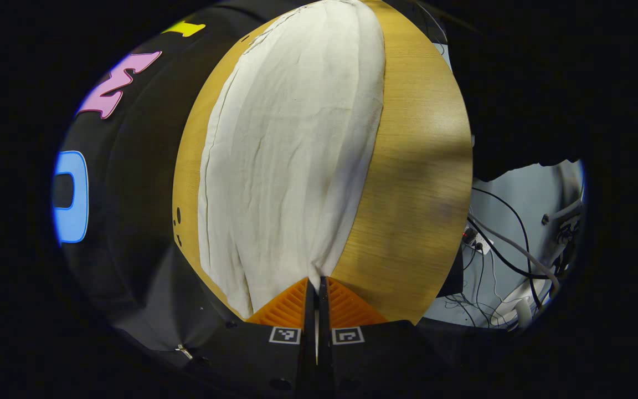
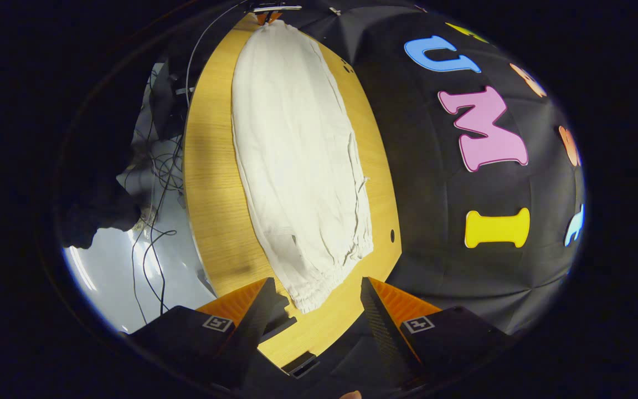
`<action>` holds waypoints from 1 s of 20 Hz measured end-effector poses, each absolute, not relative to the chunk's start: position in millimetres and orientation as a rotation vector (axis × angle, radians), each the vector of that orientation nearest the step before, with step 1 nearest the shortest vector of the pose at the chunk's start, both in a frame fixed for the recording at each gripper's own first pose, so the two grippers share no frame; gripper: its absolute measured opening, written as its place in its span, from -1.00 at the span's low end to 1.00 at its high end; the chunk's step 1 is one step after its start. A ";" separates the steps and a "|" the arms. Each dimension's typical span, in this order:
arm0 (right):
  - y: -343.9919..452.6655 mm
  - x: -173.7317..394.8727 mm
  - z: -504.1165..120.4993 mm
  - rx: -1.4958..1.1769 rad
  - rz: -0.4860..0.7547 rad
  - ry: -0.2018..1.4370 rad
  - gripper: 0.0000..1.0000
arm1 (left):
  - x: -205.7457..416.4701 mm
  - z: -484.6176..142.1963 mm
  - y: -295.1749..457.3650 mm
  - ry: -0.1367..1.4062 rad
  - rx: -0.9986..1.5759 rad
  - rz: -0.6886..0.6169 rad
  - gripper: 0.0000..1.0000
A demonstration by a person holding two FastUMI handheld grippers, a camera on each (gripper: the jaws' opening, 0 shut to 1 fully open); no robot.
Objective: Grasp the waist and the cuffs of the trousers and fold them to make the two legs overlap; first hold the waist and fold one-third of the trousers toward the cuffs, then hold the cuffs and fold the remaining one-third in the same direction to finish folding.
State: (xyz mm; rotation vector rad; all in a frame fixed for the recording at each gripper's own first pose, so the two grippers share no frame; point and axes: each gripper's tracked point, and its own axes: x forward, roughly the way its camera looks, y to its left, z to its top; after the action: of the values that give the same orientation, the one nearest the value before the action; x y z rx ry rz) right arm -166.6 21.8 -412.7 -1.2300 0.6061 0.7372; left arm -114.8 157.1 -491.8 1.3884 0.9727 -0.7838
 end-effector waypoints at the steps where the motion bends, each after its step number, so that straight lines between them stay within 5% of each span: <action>1: 22.0 -164.6 -418.9 -1.237 0.759 0.604 0.90 | -114.7 -491.5 157.5 0.978 1.393 -0.776 -0.87; 9: 19.7 -153.7 -468.4 -1.320 0.903 0.587 0.90 | -116.2 -490.1 157.4 1.018 1.442 -0.733 -0.87; 13: 27.7 -141.2 -478.5 -1.304 0.915 0.594 0.70 | -115.4 -491.1 156.9 1.032 1.400 -0.730 -0.87; 19: 26.7 -130.4 -495.9 -1.221 0.842 0.712 0.12 | -113.3 -492.2 157.1 1.012 1.356 -0.715 -0.87; 20: 26.1 -135.6 -503.7 -1.221 0.840 0.760 -0.28 | -112.4 -492.8 156.8 1.008 1.351 -0.704 -0.87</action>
State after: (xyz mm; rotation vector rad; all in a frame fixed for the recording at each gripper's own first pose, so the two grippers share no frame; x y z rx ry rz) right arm -135.6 26.1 -503.7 -1.2208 0.7595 0.8400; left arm -112.4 156.8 -492.8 1.3509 1.0076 -0.7036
